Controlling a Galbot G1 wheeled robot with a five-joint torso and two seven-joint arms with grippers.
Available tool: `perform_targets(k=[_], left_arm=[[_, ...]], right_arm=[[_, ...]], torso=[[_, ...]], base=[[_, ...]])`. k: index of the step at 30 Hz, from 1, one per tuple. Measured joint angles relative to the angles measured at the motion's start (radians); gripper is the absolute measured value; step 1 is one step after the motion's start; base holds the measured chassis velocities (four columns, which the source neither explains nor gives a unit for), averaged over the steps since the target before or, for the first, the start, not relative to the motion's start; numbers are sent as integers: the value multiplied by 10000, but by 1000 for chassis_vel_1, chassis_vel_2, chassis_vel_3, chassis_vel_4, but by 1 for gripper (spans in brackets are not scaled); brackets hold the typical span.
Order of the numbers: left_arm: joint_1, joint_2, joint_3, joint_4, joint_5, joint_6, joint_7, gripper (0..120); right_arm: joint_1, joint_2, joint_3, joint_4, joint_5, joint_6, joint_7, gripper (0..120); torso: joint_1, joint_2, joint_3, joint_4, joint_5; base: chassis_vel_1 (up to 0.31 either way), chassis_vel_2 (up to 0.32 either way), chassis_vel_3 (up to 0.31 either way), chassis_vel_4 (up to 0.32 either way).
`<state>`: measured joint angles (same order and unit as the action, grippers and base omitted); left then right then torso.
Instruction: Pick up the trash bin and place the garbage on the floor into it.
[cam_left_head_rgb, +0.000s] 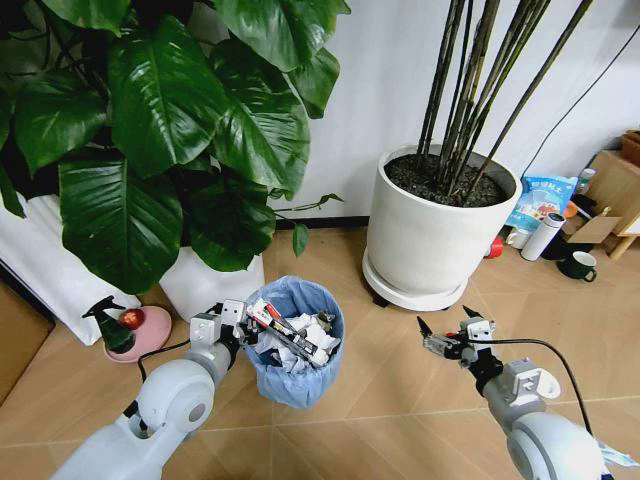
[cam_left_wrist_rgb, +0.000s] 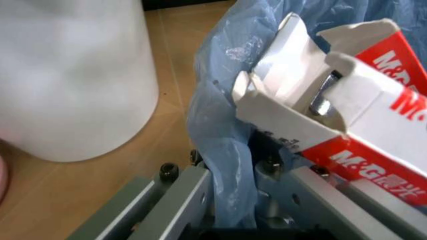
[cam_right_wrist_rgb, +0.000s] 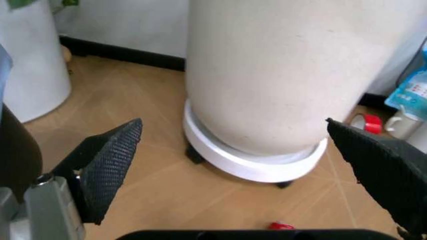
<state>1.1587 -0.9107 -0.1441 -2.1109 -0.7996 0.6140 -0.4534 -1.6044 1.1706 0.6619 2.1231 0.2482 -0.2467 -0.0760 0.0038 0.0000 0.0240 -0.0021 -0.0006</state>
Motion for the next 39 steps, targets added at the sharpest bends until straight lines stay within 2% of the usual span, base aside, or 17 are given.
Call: perform_targets(k=[29,34,37,39], left_arm=[[224,-97,-12,-131,74,-52,-56,0],[145,-99,-6,-93,52,-58,-58,0],[101,-43,-41,-78,13,-60,-63,0],[83,-36,-46,-62,8,-60,-64,0]], right_arm=[[-164,-159,397,-755,109,523,-290,100],[148,-311,229,-1504,482,722,-476,100],[830,-568,-69,-2774,1101,684,-1043,100],[1033,-674,-170,-3144,1142,699,-1211,100]], torso=[[0,0,0,-2,-2],[0,0,0,-3,5],[1,0,1,-3,0],[1,0,1,-2,0]], base=[[-118,-117,116,117],[-84,-87,94,100],[-8,-12,18,21],[0,0,0,0]])
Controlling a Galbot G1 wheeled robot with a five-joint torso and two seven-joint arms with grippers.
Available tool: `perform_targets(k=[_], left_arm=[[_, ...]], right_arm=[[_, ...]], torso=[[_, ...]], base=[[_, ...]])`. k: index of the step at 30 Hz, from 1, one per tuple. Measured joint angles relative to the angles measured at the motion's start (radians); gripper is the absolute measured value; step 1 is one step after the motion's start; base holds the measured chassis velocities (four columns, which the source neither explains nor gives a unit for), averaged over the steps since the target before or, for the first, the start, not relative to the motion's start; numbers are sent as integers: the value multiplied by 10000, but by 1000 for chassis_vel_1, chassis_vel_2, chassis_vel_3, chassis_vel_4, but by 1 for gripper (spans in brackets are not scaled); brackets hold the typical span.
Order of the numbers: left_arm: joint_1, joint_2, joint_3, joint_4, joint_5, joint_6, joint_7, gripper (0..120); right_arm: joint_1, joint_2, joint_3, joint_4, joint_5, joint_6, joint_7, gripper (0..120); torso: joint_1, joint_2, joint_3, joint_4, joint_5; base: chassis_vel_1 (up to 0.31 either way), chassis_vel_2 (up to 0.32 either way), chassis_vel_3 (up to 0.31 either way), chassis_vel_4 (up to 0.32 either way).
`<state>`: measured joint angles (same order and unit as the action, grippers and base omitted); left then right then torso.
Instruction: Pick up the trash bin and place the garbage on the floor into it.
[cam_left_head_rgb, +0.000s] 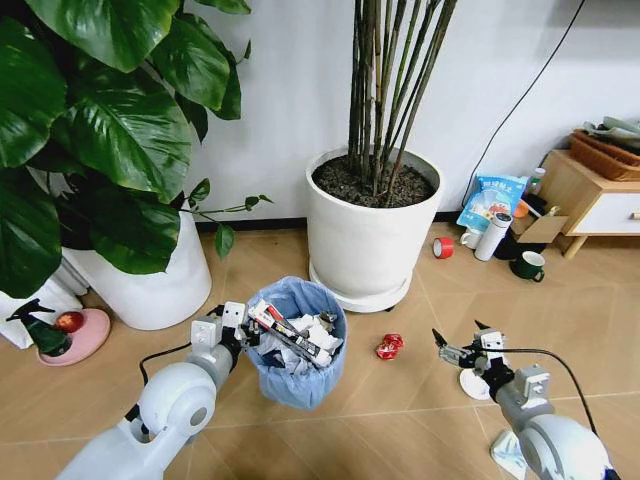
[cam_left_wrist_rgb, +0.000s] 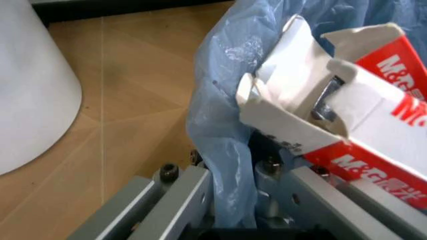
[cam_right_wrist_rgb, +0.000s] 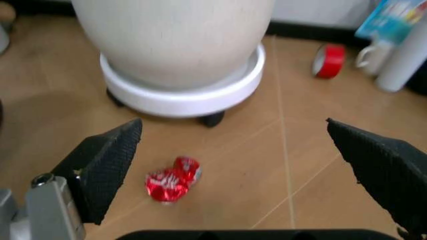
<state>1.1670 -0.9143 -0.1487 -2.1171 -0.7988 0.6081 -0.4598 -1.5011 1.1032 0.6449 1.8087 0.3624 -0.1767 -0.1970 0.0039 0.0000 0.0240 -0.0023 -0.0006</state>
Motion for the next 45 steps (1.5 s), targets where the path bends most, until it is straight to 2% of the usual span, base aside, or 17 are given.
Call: perform_targets(k=[6,10,12,16,18,22,27,34,45], left_arm=[[-115,-50,-13,125,-20,-3,-11,0],[-126,-64,-15,137,-25,-11,-15,0],[-127,-87,-41,156,-34,-19,-19,0],[-122,-114,-99,185,-42,-49,-47,0],[-116,-131,-116,203,-51,-64,-57,0],[-109,-167,-128,214,-50,-77,-79,0],[-103,-202,-111,215,-46,-83,-89,0],[-117,-196,-84,215,-43,-92,-90,0],[-124,-145,-70,203,-40,-112,-78,0]], right_arm=[[1296,-465,-1012,-2368,403,-48,-523,100],[1868,-414,-1522,-3118,563,-97,-520,100],[2605,-220,-2056,-3771,723,-163,-491,100],[3475,155,-2669,-4448,886,-217,-362,100],[3919,400,-2981,-4868,965,-299,-242,100],[4480,824,-3391,-5649,977,-326,-26,100],[5086,1411,-3781,-6697,979,-334,161,100],[5565,1850,-3816,-7834,543,-188,328,100],[5699,2006,-3700,-8151,35,128,328,100]], torso=[[0,-1,0,2,-3],[0,0,1,-2,4],[1,0,1,0,-8],[0,0,1,2,4],[1,0,1,3,-10],[1,0,1,2,1],[1,-1,1,1,-6],[1,-1,0,0,1],[0,0,0,0,0]], base=[[0,0,0,0],[0,0,0,0],[0,0,0,0],[0,0,0,0],[0,0,0,0],[0,0,0,0],[0,0,0,0],[0,0,0,0],[0,0,0,0]])
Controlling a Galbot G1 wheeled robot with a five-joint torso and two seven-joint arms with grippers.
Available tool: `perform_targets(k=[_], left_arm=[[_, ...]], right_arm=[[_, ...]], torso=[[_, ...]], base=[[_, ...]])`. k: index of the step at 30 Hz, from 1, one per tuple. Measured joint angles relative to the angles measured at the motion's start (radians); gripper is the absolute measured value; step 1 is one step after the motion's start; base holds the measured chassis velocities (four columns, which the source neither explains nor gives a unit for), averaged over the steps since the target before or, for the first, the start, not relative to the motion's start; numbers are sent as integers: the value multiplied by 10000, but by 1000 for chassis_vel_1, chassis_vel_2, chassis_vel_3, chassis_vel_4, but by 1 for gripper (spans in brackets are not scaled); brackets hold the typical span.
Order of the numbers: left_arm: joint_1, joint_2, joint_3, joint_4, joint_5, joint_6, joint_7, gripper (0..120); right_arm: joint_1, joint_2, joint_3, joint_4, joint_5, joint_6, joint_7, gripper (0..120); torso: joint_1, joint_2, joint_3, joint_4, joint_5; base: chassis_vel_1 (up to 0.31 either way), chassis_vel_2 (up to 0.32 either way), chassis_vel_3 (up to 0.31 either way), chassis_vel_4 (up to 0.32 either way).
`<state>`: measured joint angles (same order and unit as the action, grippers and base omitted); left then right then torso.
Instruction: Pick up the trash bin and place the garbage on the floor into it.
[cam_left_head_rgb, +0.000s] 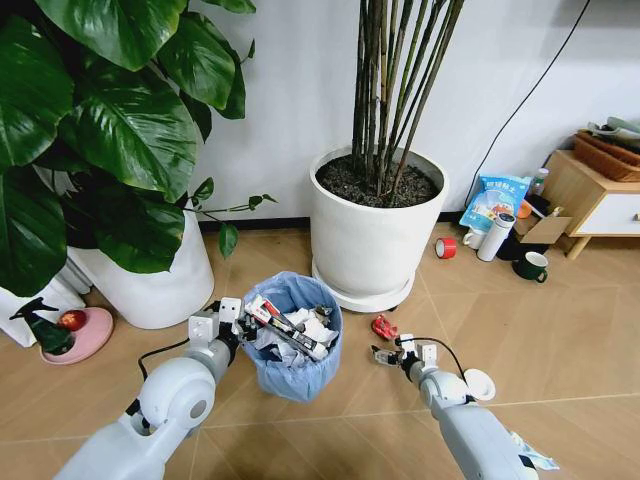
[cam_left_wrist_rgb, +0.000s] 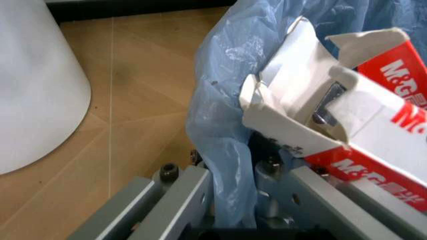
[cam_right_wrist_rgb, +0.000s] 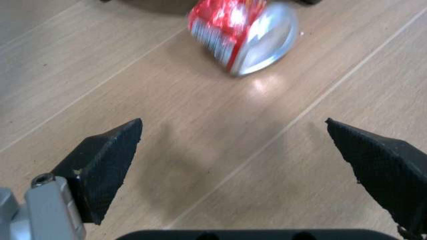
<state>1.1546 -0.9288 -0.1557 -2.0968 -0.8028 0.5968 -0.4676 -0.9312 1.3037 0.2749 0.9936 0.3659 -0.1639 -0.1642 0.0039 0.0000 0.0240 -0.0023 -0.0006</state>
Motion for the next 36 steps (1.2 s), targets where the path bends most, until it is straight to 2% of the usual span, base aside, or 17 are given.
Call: perform_targets(k=[7,16,24,36], left_arm=[[-67,48,17,-4,-22,-7,35,0],[-85,9,79,22,-16,-9,87,0],[-125,66,68,60,-17,-18,174,0],[-279,94,110,179,-36,-30,210,0]], right_arm=[[6,-42,245,48,-1153,469,156,100],[652,-85,-93,-452,-1423,931,-183,100],[2070,246,-441,-2088,-1769,1201,-447,100],[2559,529,-349,-3071,-2059,1286,-613,100]], torso=[[0,0,0,-1,-2],[-1,0,0,0,-2],[-1,0,0,2,-3],[-1,0,0,0,-2]], base=[[0,0,0,0],[0,0,0,0],[0,0,0,0],[0,0,0,0]])
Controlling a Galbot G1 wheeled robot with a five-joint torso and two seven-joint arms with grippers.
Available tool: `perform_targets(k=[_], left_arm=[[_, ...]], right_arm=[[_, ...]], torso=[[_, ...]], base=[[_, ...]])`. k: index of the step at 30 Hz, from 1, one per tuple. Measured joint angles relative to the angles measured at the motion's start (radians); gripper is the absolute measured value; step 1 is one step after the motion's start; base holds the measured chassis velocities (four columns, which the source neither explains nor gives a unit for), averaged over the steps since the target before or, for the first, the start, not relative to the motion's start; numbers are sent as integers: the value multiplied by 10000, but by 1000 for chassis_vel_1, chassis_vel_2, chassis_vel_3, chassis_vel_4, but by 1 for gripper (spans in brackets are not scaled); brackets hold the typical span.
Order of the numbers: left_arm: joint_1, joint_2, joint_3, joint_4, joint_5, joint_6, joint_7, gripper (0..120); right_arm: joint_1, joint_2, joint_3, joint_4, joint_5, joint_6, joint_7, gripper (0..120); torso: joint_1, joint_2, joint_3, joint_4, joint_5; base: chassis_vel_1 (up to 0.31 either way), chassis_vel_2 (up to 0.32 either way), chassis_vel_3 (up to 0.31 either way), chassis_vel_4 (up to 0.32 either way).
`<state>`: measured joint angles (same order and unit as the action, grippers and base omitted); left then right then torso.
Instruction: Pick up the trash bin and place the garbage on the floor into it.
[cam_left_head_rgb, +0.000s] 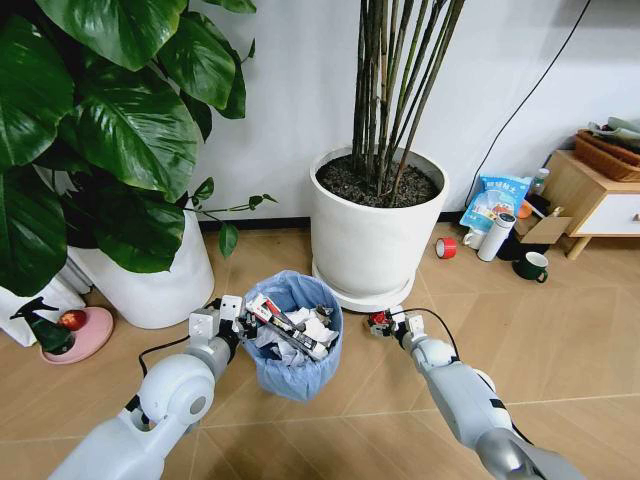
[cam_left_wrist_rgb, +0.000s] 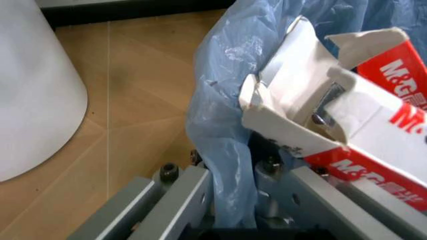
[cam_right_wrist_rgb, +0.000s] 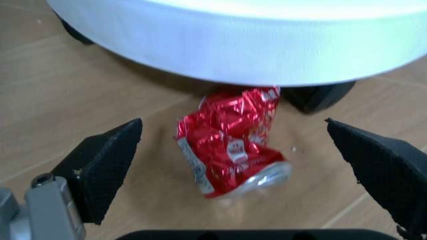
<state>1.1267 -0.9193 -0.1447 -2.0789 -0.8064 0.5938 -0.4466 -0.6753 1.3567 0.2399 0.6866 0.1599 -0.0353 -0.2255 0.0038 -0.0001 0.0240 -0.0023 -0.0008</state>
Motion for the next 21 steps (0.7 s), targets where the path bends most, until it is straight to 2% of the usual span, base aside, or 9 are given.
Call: perform_targets(k=[4,7,8,13,14,16,21], left_arm=[[-43,1,7,26,-13,-3,5,0],[-49,-15,18,50,-13,-10,10,0],[-49,-15,18,50,-13,-10,10,0],[-85,-78,53,89,-11,-17,24,0],[-85,-78,53,89,-11,-17,24,0],[-100,-84,57,90,-11,-19,28,0],[-100,-76,54,94,-10,-21,51,0]], right_arm=[[-5,23,59,-111,-25,11,-15,93],[-31,20,89,-130,-30,13,-47,77],[-31,20,89,-130,-30,13,-47,77],[-50,4,96,-138,-31,24,-88,56],[-50,4,96,-138,-31,24,-88,56],[-50,-1,99,-147,-32,28,-102,46],[-49,0,128,-162,-50,42,-115,32]], torso=[[0,0,0,0,1],[0,0,0,0,1],[0,0,0,0,1],[0,0,0,0,1],[0,0,0,0,1],[0,0,-1,-1,0],[0,1,-2,0,-3]], base=[[0,0,0,0],[0,0,0,0],[0,0,0,0],[0,0,0,0],[0,0,0,0],[0,0,0,0],[0,0,0,0]])
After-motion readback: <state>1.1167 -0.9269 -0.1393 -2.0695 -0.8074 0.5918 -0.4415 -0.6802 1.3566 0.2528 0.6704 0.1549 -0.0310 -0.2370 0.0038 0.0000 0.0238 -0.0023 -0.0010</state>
